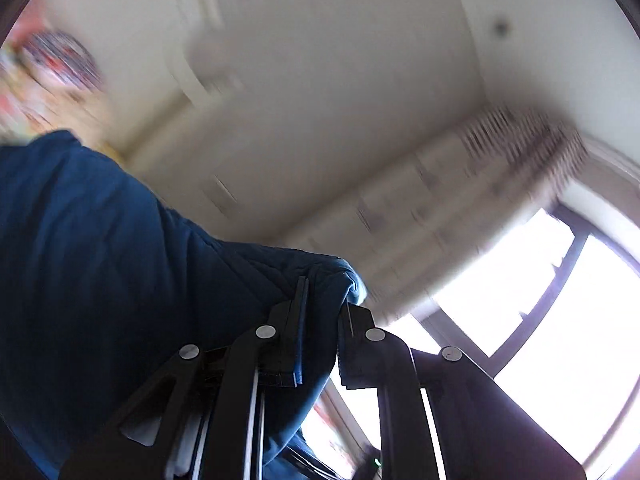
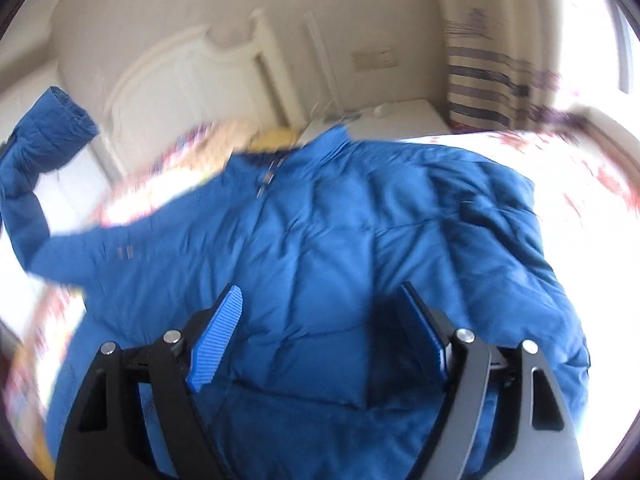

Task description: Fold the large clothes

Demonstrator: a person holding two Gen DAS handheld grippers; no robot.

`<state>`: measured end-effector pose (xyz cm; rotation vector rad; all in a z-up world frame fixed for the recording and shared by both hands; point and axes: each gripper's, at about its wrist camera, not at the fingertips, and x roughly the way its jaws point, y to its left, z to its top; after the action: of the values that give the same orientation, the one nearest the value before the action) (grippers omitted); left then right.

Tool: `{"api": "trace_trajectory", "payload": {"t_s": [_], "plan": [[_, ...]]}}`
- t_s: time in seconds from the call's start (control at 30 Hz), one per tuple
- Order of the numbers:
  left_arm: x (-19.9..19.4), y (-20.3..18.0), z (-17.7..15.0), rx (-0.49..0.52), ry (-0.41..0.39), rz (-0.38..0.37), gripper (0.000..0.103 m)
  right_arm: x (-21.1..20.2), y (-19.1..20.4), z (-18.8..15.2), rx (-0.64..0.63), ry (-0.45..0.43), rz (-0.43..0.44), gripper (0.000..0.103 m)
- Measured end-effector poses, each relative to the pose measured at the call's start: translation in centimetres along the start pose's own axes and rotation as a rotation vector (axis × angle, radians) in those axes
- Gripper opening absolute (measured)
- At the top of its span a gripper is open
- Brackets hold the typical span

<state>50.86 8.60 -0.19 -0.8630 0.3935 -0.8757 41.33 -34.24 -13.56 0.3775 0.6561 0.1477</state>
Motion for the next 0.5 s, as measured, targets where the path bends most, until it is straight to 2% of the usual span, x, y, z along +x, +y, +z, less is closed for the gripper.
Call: {"api": "trace_trajectory", "payload": {"t_s": [0.07,0.1,0.17,0.23,0.27,0.3,0.37,0.43,0.47,0.5], "plan": [[4.9,-0.5,-3.8,0.037,0.102,0.020,0.011,-0.6,-1.4,0.2,0.069,-0.034,0.027,0.078],[7.1,-0.3,-5.8,0.072,0.157,0.067,0.011,-0.9,-1.9,0.2,0.094,-0.047,0.037,0.078],[12.1,1.5,-10.7,0.140,0.314,0.223,0.013,-1.4,-2.9,0.2,0.140,-0.068,0.047,0.079],[14.4,3.0,-13.9,0.193,0.443,0.345,0.019,-1.6,-3.6,0.1,0.175,-0.079,0.053,0.079],[14.6,3.7,-15.0,0.214,0.480,0.384,0.031,-1.7,-3.9,0.0,0.190,-0.082,0.061,0.079],[14.4,4.0,-15.6,0.228,0.499,0.410,0.043,-1.8,-4.1,0.0,0.200,-0.083,0.068,0.079],[13.0,3.8,-15.3,0.240,0.501,0.425,0.050,-1.9,-4.5,0.0,0.211,-0.080,0.078,0.079],[10.2,2.3,-13.9,0.249,0.455,0.379,0.057,-1.8,-4.4,0.0,0.207,-0.078,0.081,0.079],[8.1,1.5,-12.4,0.267,0.407,0.364,0.066,-1.7,-4.3,-0.1,0.203,-0.076,0.082,0.079],[6.0,0.6,-11.5,0.294,0.347,0.357,0.068,-1.7,-4.2,0.0,0.201,-0.075,0.082,0.079]]}}
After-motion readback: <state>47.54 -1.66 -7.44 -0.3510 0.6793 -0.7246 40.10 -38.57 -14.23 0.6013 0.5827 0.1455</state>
